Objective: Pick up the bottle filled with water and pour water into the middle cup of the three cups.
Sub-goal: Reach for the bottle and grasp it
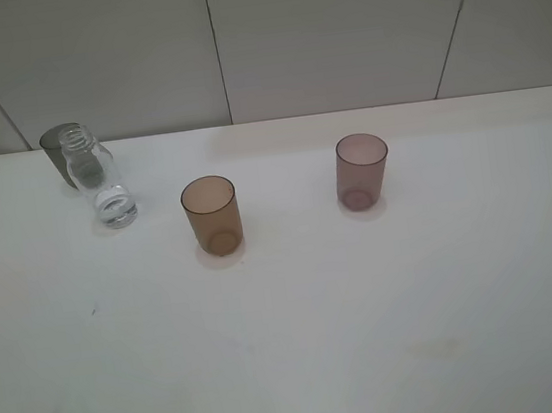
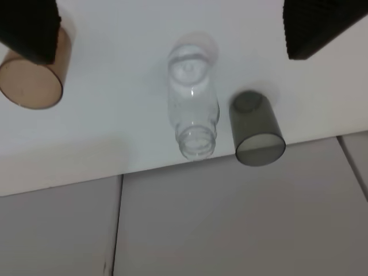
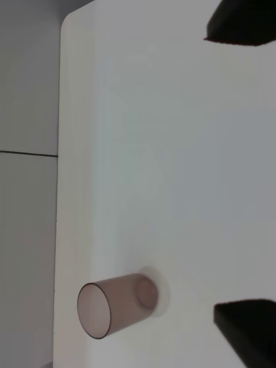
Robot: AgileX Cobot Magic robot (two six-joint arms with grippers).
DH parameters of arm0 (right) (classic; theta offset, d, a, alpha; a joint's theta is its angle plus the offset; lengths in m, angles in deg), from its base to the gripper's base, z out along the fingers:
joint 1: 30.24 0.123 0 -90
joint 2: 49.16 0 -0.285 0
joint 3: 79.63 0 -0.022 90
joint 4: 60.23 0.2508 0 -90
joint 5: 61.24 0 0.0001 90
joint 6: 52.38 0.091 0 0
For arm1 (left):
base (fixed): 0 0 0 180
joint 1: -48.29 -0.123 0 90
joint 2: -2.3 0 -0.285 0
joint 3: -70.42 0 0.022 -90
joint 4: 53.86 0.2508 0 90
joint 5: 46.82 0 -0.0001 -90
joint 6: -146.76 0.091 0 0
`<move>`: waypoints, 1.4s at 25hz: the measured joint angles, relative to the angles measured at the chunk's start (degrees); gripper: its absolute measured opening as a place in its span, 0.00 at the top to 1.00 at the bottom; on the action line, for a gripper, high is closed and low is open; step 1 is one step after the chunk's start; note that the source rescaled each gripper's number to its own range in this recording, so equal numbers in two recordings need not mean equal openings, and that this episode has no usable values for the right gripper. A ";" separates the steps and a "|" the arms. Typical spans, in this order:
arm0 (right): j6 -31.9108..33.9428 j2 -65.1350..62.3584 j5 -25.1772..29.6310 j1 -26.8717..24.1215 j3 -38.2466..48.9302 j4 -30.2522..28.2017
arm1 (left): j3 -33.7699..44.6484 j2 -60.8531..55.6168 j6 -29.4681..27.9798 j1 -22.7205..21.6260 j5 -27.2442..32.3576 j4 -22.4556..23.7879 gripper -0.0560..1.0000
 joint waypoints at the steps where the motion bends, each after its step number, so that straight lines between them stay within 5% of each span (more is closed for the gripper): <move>1: 0.00 0.00 0.00 0.00 0.00 0.00 | 0.00 2.78 0.16 0.00 -2.48 0.00 0.00; 13: 0.00 0.00 0.00 0.00 0.00 0.00 | 0.15 37.49 2.25 -0.06 -27.15 0.43 0.00; 22: 0.00 0.00 0.00 0.00 0.00 0.00 | 9.01 54.21 3.90 -0.06 -64.40 -4.50 0.00; 30: 0.00 0.00 0.00 0.00 0.00 0.00 | 10.43 66.75 6.40 -0.06 -79.99 -7.20 0.00; 35: 0.00 0.00 0.00 0.00 0.00 0.00 | 9.19 72.32 6.39 -0.81 -84.33 -7.12 0.00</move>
